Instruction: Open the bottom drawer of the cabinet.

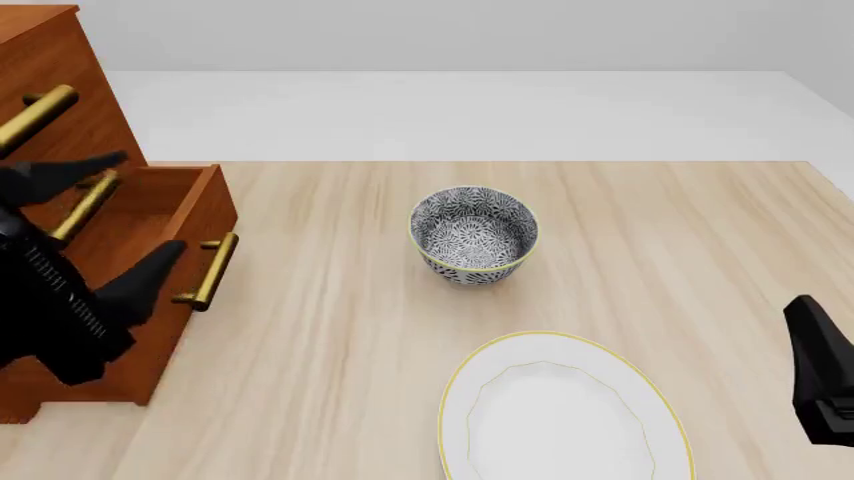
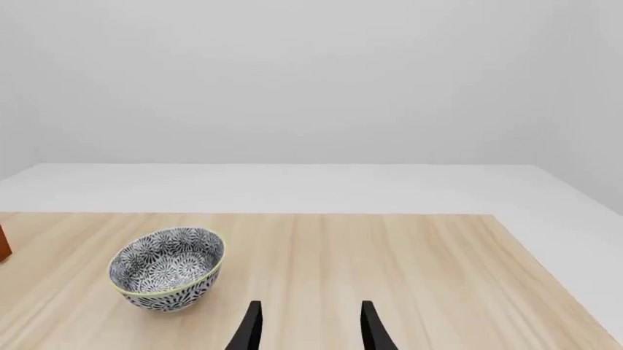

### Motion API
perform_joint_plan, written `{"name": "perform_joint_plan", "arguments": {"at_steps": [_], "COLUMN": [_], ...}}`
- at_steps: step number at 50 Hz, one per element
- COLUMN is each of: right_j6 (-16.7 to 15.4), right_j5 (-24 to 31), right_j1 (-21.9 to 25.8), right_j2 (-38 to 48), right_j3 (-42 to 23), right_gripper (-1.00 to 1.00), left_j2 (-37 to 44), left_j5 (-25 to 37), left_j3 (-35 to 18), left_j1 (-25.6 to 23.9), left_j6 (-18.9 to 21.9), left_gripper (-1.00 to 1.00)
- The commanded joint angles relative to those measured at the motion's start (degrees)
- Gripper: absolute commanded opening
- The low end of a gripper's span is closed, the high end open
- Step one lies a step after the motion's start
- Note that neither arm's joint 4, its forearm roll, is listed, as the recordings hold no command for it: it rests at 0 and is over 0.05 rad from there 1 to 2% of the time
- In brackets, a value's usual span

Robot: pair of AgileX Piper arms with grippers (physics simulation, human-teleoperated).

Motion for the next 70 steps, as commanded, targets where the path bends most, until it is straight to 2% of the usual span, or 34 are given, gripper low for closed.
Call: {"name": "perform_joint_plan", "arguments": {"at_steps": [1, 3, 4, 6, 8, 12, 14, 16, 18, 20, 24, 25, 27, 28, 30, 32, 33, 39, 43, 46, 48, 53, 60, 62, 64, 65, 70], "right_j6": [0.0, -0.01, 0.01, -0.02, -0.01, 0.04, 0.07, 0.03, 0.12, 0.12, 0.09, 0.09, 0.08, 0.08, 0.1, 0.08, 0.08, 0.11, 0.08, 0.09, 0.08, 0.14, 0.17, 0.17, 0.19, 0.19, 0.2], "right_j5": [-0.03, -0.04, -0.05, -0.02, -0.01, 0.04, 0.05, 0.02, 0.04, 0.1, 0.22, 0.22, 0.24, 0.22, 0.31, 0.35, 0.35, 0.52, 0.71, 0.45, 0.48, 0.73, 0.73, 0.73, 0.63, 0.61, 0.63], "right_j1": [0.06, 0.09, 0.08, 0.14, 0.19, 0.19, 0.19, 0.19, 0.18, 0.22, 0.33, 0.33, 0.36, 0.34, 0.32, 0.33, 0.33, 0.32, 0.37, 0.39, 0.45, 0.48, 0.47, 0.53, 0.51, 0.5, 0.52], "right_j2": [0.0, 0.0, 0.0, 0.0, 0.0, 0.0, 0.0, 0.0, 0.0, 0.0, 0.01, 0.01, 0.01, 0.01, 0.01, 0.01, 0.01, 0.01, 0.01, 0.01, 0.01, 0.01, 0.0, 0.0, 0.0, 0.0, 0.0], "right_j3": [0.02, 0.06, 0.08, 0.07, 0.08, 0.01, 0.0, 0.05, 0.03, 0.0, -0.03, -0.03, -0.04, -0.02, -0.11, -0.17, -0.17, -0.35, -0.52, -0.25, -0.27, -0.53, -0.55, -0.58, -0.5, -0.47, -0.49], "right_gripper": [1.0, 1.0, 1.0, 1.0, 1.0, 1.0, 1.0, 1.0, 1.0, 1.0, 1.0, 1.0, 1.0, 1.0, 1.0, 1.0, 1.0, 1.0, 1.0, 1.0, 1.0, 1.0, 1.0, 1.0, 1.0, 1.0, 1.0], "left_j2": [-2.91, -3.23, -2.9, -3.07, -2.72, -2.41, -1.08, -0.98, 1.47, 1.2, 3.07, 3.08, 4.53, 4.54, 6.53, 6.9, 7.45, 8.86, 9.14, 9.67, 9.78, 9.64, 9.32, 9.43, 9.28, 9.37, 9.49], "left_j5": [15.37, 18.57, 21.25, 22.79, 26.44, 29.7, 33.72, 35.08, 40.21, 41.07, 46.9, 46.93, 49.46, 49.47, 52.04, 52.74, 53.54, 56.37, 57.25, 57.96, 59.02, 58.75, 58.19, 57.46, 57.44, 56.83, 55.97], "left_j3": [-11.77, -13.55, -15.84, -16.6, -19.61, -22.35, -26.19, -27.61, -32.29, -33.4, -38.72, -38.75, -41.58, -41.6, -44.98, -45.42, -46.65, -47.51, -47.05, -46.96, -47.5, -47.25, -45.34, -44.83, -44.38, -44.08, -41.86], "left_j1": [0.01, 0.29, 0.69, 0.89, 1.29, 1.63, 2.03, 2.47, 3.38, 3.07, 5.09, 5.09, 5.84, 5.84, 6.9, 7.2, 7.09, 7.33, 7.36, 9.16, 7.79, 8.65, 10.09, 12.11, 11.59, 13.29, 13.51], "left_j6": [-9.2, -10.69, -13.32, -13.78, -16.77, -19.35, -23.92, -25.29, -31.92, -33.14, -40.12, -40.12, -44.47, -44.47, -50.27, -51.05, -54.16, -61.58, -63.94, -67.58, -70.61, -71.59, -76.97, -77.21, -76.84, -78.26, -78.49], "left_gripper": [1.0, 1.0, 1.0, 1.0, 1.0, 1.0, 1.0, 1.0, 1.0, 1.0, 1.0, 1.0, 1.0, 1.0, 1.0, 1.0, 1.0, 1.0, 1.0, 1.0, 1.0, 1.0, 1.0, 1.0, 1.0, 1.0, 1.0]}}
